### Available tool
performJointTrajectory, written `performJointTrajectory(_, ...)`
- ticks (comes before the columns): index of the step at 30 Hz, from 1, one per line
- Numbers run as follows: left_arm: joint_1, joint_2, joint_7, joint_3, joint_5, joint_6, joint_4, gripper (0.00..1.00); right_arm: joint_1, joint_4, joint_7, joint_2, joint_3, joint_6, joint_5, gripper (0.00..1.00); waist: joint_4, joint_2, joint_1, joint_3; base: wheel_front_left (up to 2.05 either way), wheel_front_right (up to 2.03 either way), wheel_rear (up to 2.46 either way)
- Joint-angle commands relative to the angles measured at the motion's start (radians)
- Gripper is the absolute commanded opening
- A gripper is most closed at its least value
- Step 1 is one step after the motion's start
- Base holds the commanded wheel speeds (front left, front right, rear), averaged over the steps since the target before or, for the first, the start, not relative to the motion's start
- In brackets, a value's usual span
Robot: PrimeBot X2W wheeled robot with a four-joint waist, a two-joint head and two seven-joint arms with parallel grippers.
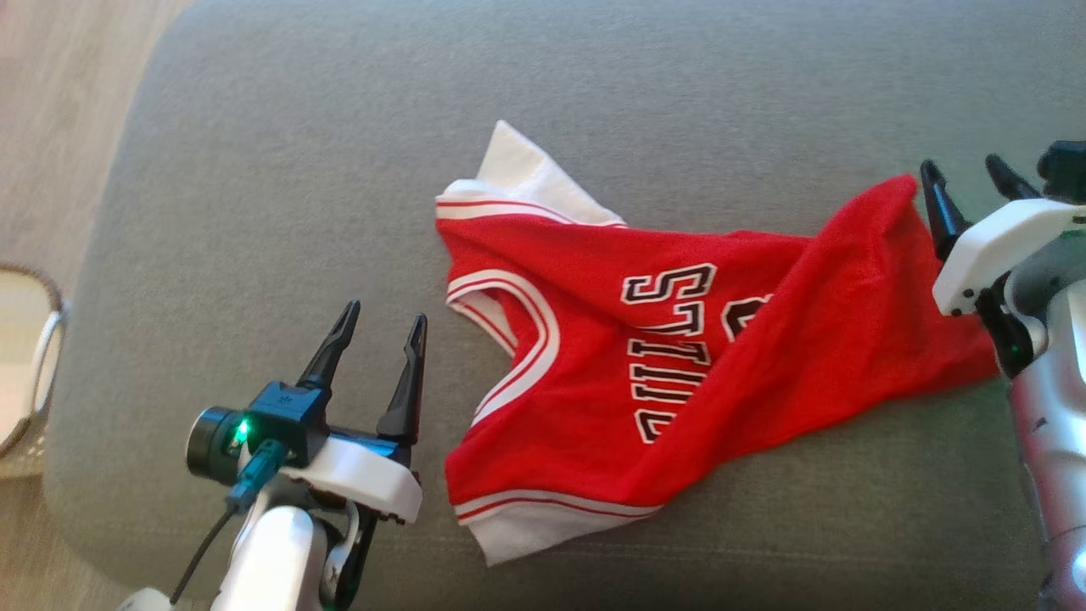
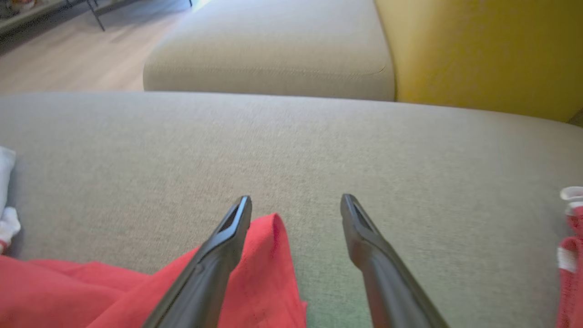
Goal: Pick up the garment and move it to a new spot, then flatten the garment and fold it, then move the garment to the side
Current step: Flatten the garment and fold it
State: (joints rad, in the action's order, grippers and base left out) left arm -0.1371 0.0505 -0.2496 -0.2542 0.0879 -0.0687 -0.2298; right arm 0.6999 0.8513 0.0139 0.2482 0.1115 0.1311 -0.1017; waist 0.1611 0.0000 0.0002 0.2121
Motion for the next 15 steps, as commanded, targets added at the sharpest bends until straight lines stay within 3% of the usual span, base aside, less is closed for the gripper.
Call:
performJointTrajectory(1, -0.038, 0.002, -0.012, 0.037, -0.002, 0.007, 0.033, 1.00, 0.022, -0.036, -0.042, -0.012, 0.000, 0.000, -0.002, 1.00, -0.029, 0.0000, -0.0002, -0.016, 0.00, 0.00, 0.00)
performJointTrajectory(9, -0.005, 0.001, -0.012, 0.047, 0.007, 0.008, 0.035, 1.00, -0.099, -0.189, -0.147, -0.078, 0.068, 0.000, -0.036, 1.00, -0.120, 0.0000, -0.0002, -0.083, 0.00, 0.00, 0.00)
performJointTrajectory(15, 0.036, 0.000, -0.012, 0.061, 0.022, 0.010, 0.023, 1.00, -0.273, -0.419, -0.135, -0.162, 0.105, 0.000, -0.077, 1.00, -0.187, 0.0000, -0.0002, -0.131, 0.00, 0.00, 0.00)
